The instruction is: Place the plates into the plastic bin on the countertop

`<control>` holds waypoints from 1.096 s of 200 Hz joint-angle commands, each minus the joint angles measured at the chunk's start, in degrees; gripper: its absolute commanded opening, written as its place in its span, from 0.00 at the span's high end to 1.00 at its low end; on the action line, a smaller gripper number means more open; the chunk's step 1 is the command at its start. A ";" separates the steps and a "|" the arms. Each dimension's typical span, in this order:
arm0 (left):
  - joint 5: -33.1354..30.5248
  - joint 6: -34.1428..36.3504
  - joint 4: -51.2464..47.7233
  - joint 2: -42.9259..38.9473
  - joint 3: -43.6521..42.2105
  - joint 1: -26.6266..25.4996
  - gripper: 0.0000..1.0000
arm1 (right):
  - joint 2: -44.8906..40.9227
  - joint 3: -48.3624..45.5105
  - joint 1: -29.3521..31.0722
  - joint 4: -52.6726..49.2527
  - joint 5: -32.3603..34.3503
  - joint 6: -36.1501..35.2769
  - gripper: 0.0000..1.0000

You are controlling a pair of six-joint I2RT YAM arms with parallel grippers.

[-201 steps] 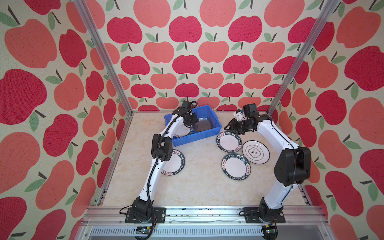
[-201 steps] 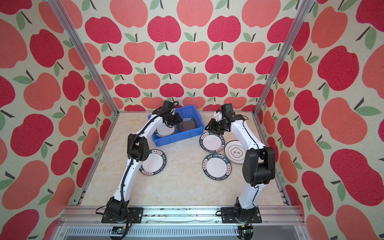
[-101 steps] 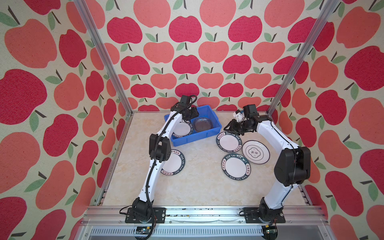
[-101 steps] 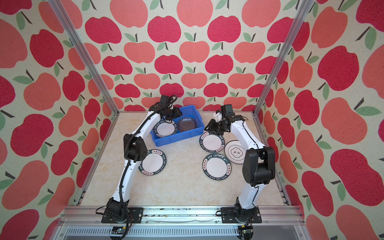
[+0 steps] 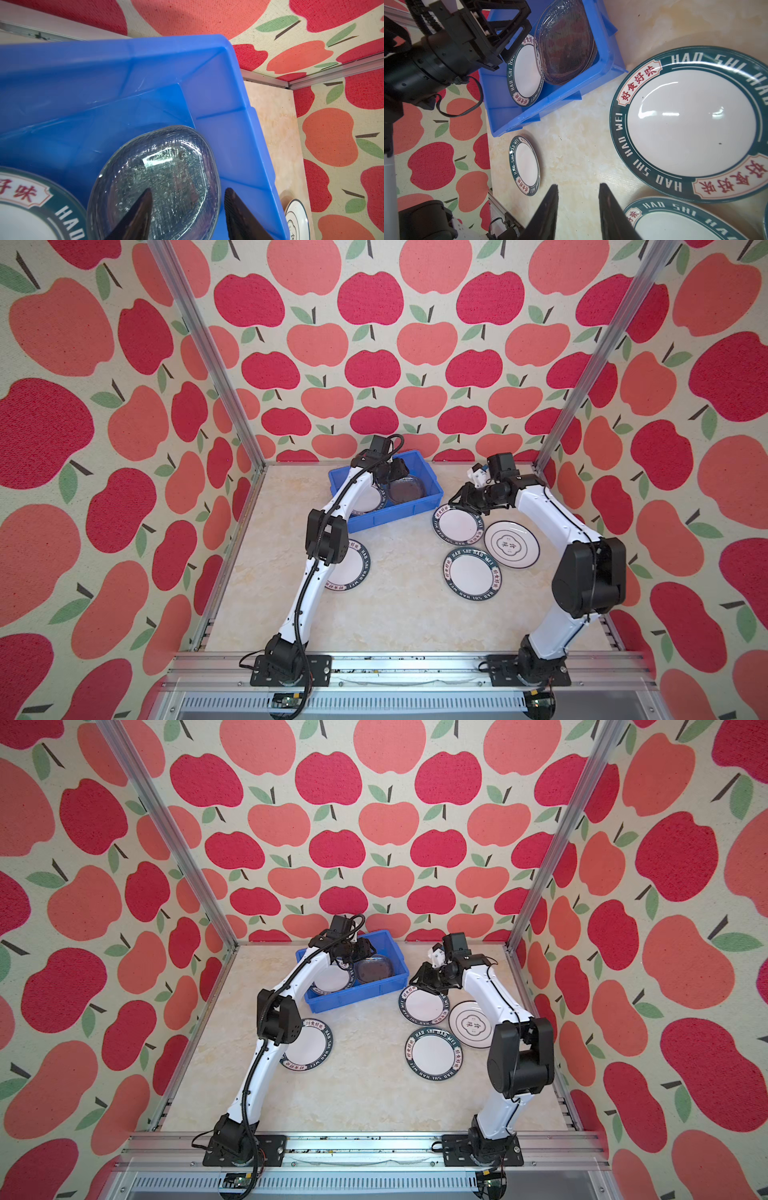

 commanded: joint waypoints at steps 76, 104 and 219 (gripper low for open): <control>3.40 -3.85 7.03 6.88 -1.48 0.54 0.42 | -3.54 -1.65 1.58 -1.79 0.59 0.98 0.64; 4.19 -4.24 7.76 7.35 1.21 1.33 0.42 | -4.90 -2.29 1.97 -1.30 0.49 1.30 0.64; 9.38 -6.82 13.12 7.10 -2.06 -1.97 0.36 | -3.65 -4.35 4.00 3.20 -1.85 4.36 0.64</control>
